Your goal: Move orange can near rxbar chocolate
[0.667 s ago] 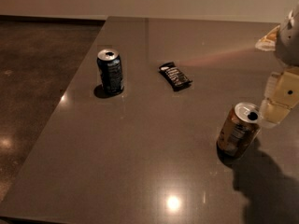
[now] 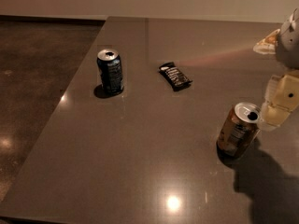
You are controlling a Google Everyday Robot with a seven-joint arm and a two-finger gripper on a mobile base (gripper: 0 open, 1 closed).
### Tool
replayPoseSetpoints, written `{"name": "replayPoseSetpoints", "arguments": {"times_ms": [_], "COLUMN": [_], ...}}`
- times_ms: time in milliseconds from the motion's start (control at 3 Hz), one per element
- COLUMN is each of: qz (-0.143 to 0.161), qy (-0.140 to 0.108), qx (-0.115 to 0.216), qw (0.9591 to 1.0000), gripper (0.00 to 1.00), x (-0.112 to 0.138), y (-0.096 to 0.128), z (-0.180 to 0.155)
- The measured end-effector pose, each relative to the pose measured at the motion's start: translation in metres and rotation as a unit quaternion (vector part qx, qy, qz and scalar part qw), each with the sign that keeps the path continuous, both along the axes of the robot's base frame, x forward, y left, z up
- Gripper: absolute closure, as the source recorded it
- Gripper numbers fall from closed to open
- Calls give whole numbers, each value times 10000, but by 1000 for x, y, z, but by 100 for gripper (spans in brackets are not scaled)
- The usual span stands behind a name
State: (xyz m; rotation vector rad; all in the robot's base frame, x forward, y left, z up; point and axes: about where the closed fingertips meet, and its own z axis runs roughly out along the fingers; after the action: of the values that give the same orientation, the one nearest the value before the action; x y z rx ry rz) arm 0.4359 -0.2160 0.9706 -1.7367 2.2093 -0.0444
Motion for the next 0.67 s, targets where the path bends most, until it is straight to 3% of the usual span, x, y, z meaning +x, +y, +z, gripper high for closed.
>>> {"name": "replayPoseSetpoints", "arguments": {"times_ms": [667], "qz": [323], "qy": [271], "qx": [547], "qw": [9976], "gripper": [0], "x": [-8], "y": [2], "z": [-38]}}
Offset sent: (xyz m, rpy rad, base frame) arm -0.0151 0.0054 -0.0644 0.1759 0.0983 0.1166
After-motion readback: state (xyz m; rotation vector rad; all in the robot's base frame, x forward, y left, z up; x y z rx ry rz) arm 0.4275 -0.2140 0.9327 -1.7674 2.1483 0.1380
